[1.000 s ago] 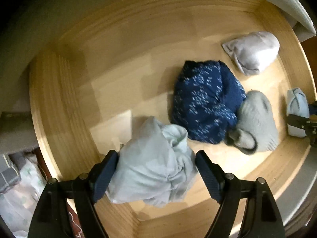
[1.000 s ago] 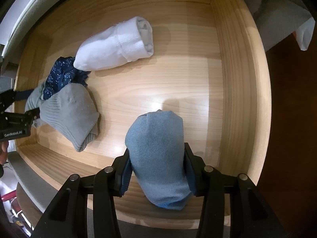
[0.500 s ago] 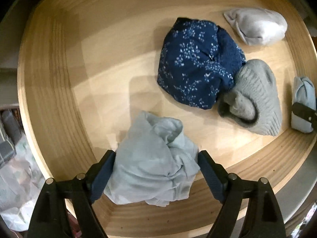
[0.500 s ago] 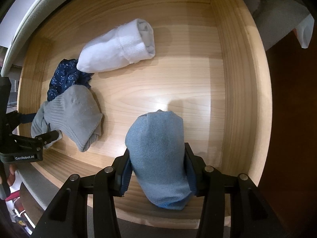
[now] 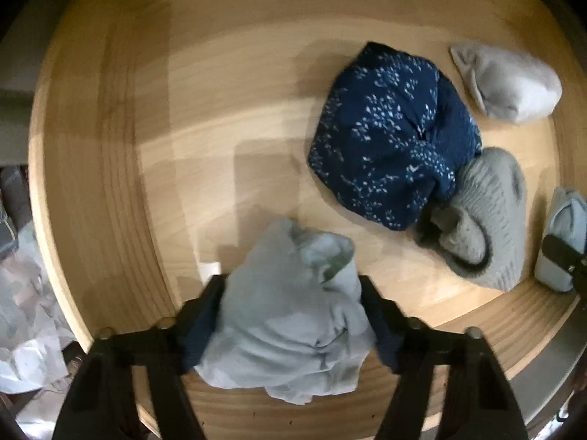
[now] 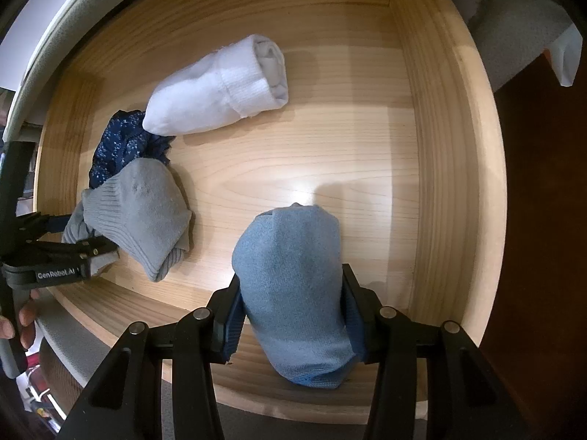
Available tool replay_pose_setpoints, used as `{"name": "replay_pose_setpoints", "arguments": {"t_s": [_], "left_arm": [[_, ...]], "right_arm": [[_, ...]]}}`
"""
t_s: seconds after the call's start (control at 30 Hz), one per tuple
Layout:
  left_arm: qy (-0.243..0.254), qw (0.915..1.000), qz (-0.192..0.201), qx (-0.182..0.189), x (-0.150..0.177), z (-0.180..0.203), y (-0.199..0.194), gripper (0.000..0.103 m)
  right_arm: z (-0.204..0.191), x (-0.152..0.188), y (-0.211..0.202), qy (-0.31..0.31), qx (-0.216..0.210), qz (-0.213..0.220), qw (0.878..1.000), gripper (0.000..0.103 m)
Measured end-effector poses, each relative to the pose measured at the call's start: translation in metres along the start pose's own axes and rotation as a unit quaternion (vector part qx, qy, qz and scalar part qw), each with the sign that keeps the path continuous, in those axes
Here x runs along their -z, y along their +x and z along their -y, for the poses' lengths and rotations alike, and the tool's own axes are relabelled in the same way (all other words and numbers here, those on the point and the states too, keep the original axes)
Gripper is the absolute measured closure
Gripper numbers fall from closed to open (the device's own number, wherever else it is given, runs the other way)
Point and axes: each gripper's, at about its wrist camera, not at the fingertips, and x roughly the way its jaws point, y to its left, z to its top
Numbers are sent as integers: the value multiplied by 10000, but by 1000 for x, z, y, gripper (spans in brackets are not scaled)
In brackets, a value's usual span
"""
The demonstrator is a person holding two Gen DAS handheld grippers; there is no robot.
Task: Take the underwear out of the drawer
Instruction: 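Lift the pale blue underwear with the left gripper out of the drawer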
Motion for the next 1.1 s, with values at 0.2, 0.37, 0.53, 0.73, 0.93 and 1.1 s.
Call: {"name": "replay_pose_setpoints", "arguments": {"t_s": [0.2,0.37,0.53,0.73,0.93,1.1], "left_arm": [[-73,9994,327,-103,11,-5,-3,49],[-164,9983,559,-11,23,2,-6,51],[-334,9954,887,169,37,-6,-24,51],[-403,9876,1512,109,58,-9,-51,51],[-409,9742,2217,-43,77,-14,-98,51],[-420,9632,2654,-3,95,-17,-136,51]], "right_arm": [[-5,0,-1,-71,106,-21,9999,58],[-11,2,-4,-173,262,9,9995,59],[-10,4,-8,-166,278,80,9994,59],[-11,11,-20,-175,296,282,9990,60],[-15,19,-32,-215,376,486,9979,60],[-13,17,-37,-190,312,628,9974,60]]}}
